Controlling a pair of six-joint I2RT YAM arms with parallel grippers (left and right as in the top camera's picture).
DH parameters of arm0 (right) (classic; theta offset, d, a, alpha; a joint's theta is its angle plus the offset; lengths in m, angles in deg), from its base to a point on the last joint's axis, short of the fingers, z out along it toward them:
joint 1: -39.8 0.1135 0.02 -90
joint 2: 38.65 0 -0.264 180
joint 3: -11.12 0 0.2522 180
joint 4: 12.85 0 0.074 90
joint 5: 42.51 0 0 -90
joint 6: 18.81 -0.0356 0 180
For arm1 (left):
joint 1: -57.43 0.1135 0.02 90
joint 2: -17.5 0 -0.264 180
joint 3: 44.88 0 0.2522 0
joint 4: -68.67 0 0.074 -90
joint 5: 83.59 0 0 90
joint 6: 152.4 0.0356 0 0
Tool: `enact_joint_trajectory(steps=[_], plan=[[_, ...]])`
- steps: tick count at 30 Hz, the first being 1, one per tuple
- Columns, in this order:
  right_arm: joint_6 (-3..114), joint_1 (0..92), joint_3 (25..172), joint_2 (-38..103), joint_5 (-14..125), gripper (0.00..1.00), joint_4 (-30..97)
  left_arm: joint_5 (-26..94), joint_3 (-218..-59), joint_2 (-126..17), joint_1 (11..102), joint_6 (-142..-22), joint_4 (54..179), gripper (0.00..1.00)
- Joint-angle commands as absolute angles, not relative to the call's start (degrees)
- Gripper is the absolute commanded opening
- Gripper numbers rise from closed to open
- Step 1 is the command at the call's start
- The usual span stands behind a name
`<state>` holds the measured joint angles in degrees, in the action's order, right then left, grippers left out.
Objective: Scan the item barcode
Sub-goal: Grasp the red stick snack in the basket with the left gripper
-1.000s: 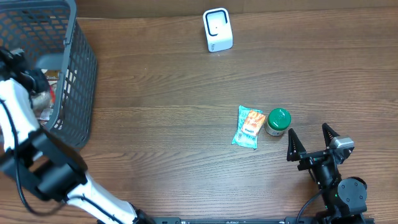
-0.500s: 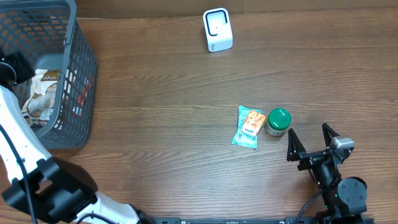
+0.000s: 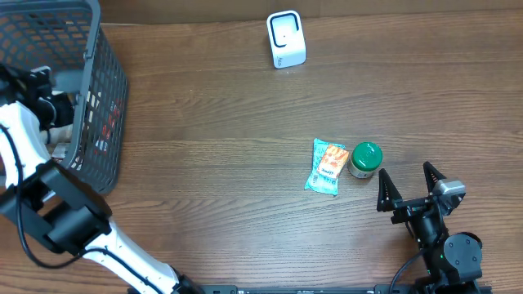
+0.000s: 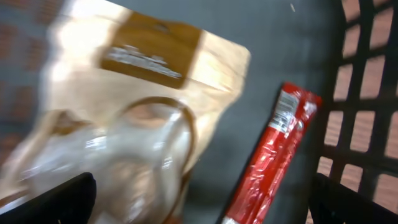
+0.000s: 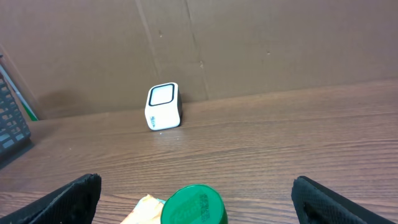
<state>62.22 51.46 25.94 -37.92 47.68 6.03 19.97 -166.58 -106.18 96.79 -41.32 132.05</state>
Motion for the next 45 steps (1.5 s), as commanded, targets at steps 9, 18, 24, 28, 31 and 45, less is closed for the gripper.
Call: enact_joint_trajectory(steps=[9,18,24,28,31,45], plan=[[62.2,51.4,25.3,-38.4,48.0,1.00,5.7,23.6,-166.4,-108.8,94.2,-35.0,133.0,0.57],[62.2,51.4,25.3,-38.4,48.0,1.00,5.7,22.5,-165.9,-108.8,92.5,-34.0,134.6,0.38],[62.2,51.4,25.3,-38.4,48.0,1.00,5.7,21.0,-162.5,-108.8,92.3,-32.6,132.8,0.40],[62.2,51.4,25.3,-38.4,48.0,1.00,5.7,21.0,-158.8,-108.8,92.3,-32.6,130.7,0.19],[62.2,51.4,25.3,-38.4,48.0,1.00,5.7,21.0,-155.7,-108.8,92.3,-32.6,128.4,0.22],[62.2,51.4,25.3,-38.4,48.0,1.00,5.7,16.8,-148.9,-108.8,92.3,-32.7,120.9,0.04]])
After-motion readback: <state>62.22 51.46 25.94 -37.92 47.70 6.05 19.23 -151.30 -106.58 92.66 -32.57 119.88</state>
